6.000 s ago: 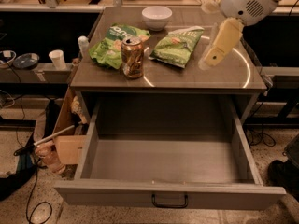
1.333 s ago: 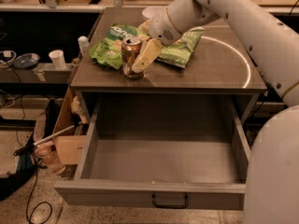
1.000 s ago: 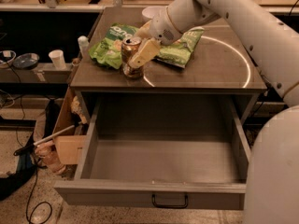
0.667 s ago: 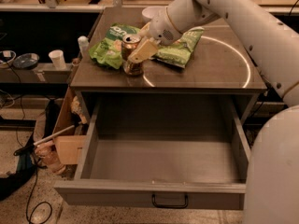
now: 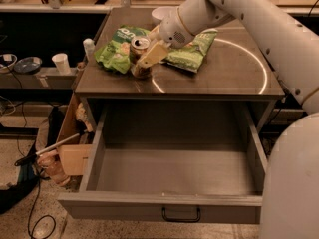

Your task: Place orange can into top drawer

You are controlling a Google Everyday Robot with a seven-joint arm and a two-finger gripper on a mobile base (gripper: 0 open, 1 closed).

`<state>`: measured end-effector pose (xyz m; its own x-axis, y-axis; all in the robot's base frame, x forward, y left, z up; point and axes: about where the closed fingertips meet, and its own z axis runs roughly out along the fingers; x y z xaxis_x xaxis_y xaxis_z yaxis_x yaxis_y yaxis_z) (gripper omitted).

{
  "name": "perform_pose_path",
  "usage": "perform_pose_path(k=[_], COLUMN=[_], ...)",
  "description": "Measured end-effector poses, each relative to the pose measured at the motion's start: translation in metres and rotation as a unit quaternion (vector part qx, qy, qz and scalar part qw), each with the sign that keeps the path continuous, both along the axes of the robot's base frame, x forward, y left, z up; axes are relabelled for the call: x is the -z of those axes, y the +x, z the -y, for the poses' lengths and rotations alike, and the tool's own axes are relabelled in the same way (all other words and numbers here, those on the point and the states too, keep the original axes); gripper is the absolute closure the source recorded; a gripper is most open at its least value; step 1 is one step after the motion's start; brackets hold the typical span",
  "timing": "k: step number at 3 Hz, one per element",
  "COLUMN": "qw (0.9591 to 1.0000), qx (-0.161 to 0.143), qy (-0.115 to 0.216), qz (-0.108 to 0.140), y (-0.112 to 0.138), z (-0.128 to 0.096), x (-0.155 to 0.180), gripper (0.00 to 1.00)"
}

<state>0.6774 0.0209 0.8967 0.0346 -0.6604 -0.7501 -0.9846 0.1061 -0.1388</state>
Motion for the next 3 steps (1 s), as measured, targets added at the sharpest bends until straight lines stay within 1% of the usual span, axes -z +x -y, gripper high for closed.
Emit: perform_pose_path(k=[1, 2, 3], qw=[1.0000, 1.0000, 0.9999], qx=[0.000, 0.000, 0.003], qy=[0.000, 0.000, -0.001], qz=[0.000, 0.000, 0.014], y=[0.000, 0.000, 0.001], z=[0.000, 0.000, 0.002], x=[0.000, 0.000, -0.015], gripper=[1.00, 1.00, 1.00])
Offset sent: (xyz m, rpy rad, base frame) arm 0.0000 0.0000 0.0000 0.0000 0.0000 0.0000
